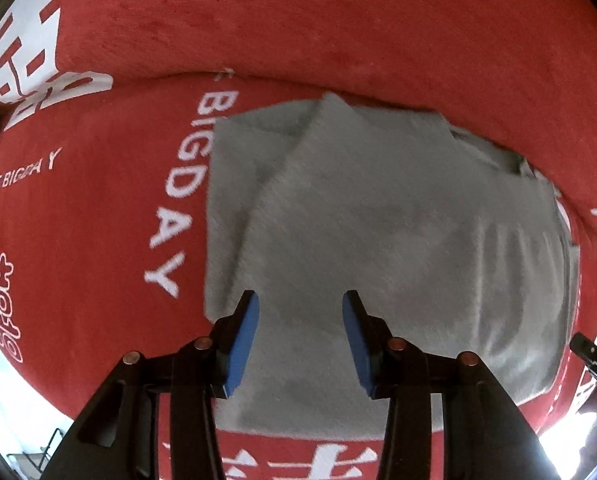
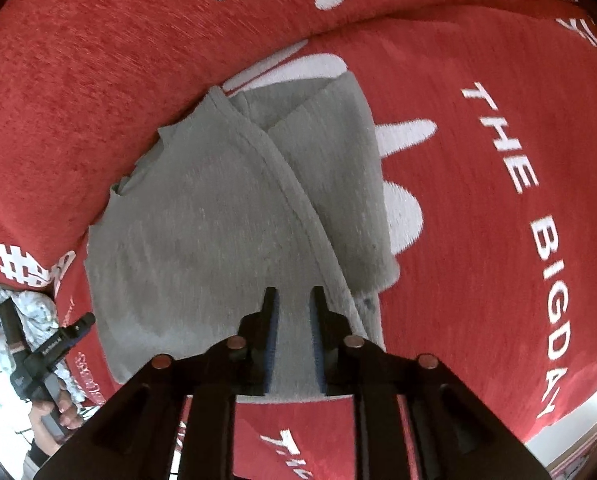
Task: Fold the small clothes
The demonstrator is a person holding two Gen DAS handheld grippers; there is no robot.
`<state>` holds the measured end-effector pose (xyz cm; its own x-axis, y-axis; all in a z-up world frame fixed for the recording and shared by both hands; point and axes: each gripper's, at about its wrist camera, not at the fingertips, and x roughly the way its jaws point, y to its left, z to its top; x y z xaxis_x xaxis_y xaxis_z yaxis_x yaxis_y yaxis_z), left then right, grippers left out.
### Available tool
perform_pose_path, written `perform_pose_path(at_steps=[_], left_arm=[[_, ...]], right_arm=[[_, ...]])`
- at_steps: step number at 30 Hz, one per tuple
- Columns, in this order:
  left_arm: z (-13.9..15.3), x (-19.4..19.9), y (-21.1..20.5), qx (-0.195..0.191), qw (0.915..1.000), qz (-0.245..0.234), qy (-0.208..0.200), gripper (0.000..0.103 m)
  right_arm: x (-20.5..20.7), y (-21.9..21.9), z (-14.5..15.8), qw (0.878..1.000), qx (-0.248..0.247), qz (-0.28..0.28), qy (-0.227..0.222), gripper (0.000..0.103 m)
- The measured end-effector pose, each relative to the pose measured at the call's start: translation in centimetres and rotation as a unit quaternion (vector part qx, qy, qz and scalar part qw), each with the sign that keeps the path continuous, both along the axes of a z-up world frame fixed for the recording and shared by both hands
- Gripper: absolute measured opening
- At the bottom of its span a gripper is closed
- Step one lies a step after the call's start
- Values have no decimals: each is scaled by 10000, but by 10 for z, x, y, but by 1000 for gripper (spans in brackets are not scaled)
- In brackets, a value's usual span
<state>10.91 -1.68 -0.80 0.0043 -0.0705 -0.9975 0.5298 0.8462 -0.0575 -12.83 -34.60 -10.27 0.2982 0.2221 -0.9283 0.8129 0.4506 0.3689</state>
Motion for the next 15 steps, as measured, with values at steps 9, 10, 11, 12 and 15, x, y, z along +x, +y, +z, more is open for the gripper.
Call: perform_pose_path(at_steps=[9,10,11,12,15], left_arm=[[-3,-28,-3,125,9999,-107,49,54],[-3,-30,-2,132,9998,-121,59,54],[-4,-31,-2,136,9998,-137,74,54],[-5,-31,0,144,9997,-155,93,54],[-8,-31,4,181,9996,-205,115,54]], right_arm=[[1,13,-2,9999,109,103,-81,41],[1,15,-2,9998,116,108,-90,42],[2,18,-2,9998,125,123,-100,42],[3,20,-2,9997,137,141,-107,42],[5,30,-2,9996,189,181,-142,43]])
